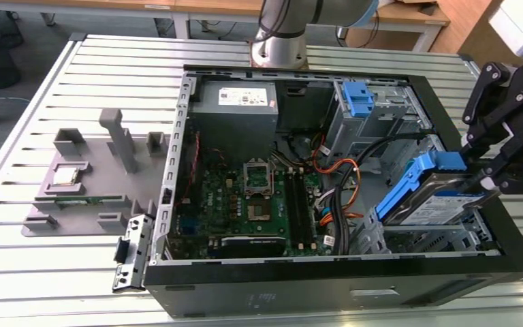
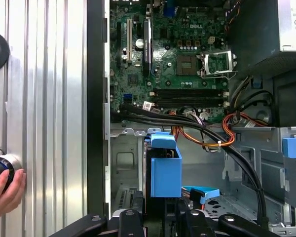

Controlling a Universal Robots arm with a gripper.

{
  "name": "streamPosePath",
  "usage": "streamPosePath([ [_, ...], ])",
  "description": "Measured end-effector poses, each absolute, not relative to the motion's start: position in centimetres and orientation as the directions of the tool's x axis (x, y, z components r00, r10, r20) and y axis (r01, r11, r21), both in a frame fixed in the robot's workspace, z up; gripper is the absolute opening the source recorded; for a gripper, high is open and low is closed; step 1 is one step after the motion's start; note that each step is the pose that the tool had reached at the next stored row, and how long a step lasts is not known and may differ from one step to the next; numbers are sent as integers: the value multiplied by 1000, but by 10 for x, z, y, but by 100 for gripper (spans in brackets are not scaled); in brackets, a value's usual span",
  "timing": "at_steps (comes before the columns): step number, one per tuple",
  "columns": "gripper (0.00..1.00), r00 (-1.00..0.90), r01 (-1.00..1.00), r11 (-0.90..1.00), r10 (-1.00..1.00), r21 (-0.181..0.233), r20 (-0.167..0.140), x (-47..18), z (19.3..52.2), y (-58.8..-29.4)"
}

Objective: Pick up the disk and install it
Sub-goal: 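Insert the disk into the insertion slot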

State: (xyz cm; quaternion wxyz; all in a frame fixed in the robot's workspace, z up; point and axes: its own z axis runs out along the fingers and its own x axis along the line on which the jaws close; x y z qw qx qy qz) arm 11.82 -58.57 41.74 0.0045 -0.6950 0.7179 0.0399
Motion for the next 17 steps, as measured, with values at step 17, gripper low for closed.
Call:
streamPosePath([
  [17,35,-34,-998,31,-998,50,-62,118,387,-586],
])
